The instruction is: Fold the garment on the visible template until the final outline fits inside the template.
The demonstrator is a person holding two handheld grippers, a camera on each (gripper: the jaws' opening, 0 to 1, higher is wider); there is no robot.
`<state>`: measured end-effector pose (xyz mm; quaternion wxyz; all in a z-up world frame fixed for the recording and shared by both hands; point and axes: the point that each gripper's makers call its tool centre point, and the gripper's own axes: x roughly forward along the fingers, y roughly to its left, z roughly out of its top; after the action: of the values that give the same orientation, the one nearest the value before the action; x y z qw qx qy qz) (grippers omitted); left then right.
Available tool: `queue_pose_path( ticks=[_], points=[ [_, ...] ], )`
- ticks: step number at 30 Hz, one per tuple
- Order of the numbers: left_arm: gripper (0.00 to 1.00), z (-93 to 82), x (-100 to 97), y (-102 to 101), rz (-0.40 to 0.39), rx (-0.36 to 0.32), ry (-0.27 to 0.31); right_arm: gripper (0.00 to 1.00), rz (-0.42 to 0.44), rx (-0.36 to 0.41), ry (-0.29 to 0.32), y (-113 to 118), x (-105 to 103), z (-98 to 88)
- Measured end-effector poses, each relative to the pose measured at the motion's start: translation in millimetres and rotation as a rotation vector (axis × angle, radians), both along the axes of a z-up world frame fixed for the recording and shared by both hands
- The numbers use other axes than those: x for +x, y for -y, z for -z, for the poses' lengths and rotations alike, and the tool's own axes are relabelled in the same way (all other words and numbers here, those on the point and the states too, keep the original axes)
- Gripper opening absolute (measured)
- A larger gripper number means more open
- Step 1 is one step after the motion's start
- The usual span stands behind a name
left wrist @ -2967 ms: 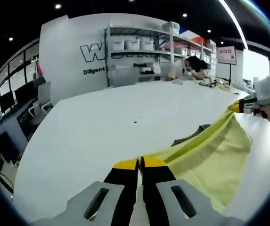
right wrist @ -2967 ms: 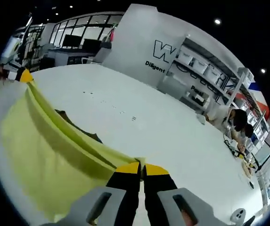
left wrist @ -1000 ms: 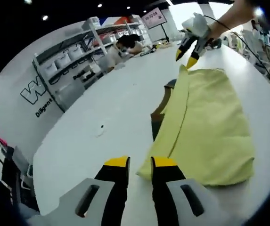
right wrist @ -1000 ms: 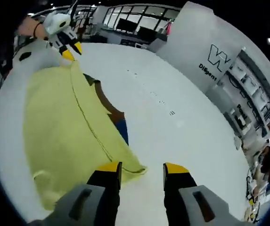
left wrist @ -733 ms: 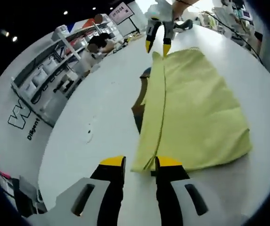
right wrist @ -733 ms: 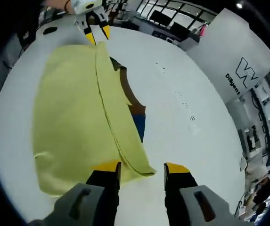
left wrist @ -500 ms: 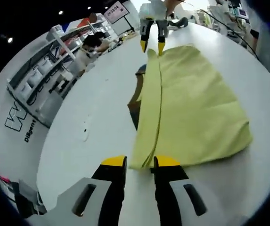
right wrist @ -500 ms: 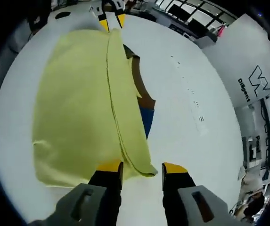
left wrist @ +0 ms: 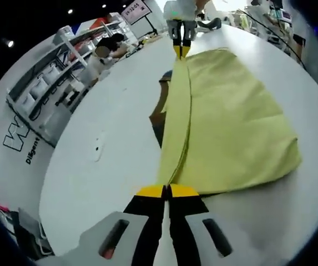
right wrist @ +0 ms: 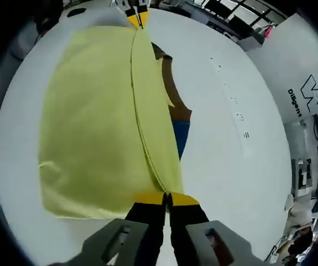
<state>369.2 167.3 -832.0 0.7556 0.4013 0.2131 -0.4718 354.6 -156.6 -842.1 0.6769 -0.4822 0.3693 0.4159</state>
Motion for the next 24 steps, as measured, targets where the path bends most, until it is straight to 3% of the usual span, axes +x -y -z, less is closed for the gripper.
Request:
queue_pose_path(
  ticks=[1, 8, 11, 13, 17, 19, 21, 24],
  points=[
    [0.02, -1.7, 1.3, -0.5, -0.015, -0.021, -0.008, 0.0, 0.013, 0.027, 0.029, 0.3, 3.0, -4.2],
    [0.02, -13.1, 13.8, -6.3, -0.164, -0.168, -0.073, 0.0, 0.177, 0.156, 0.039, 2.3, 12.3, -9.8],
    [0.02, -14.1, 21.2, -9.6, -0.235, -0.202, -0.093, 0.0, 0.301, 0.258, 0.049, 0.9, 18.9, -14.0],
    [0.02, -12.2, 21.6, -8.3, -0.308, -0.246, -0.146, 0.0, 0.395, 0.311, 0.025, 2.3, 19.6, -11.8],
    [0.02, -8.8, 22.4, -8.8, -0.365, -0.246, -0.159, 0.0, 0.501, 0.373, 0.02, 3.9, 24.9, -9.6],
    [0.03, -7.5, 20.7, -8.7, -0.401, -0.255, -0.175, 0.0, 0.595, 0.424, 0.014, 5.0, 29.1, -9.2],
    [0.03, -3.1, 19.0, -9.5, -0.475, -0.269, -0.213, 0.0, 0.654, 0.458, 0.017, 6.0, 33.4, -8.6],
    [0.03, -5.1, 23.0, -7.9, -0.483, -0.254, -0.176, 0.0, 0.672, 0.446, 0.017, 6.2, 35.2, -4.5]
  ],
)
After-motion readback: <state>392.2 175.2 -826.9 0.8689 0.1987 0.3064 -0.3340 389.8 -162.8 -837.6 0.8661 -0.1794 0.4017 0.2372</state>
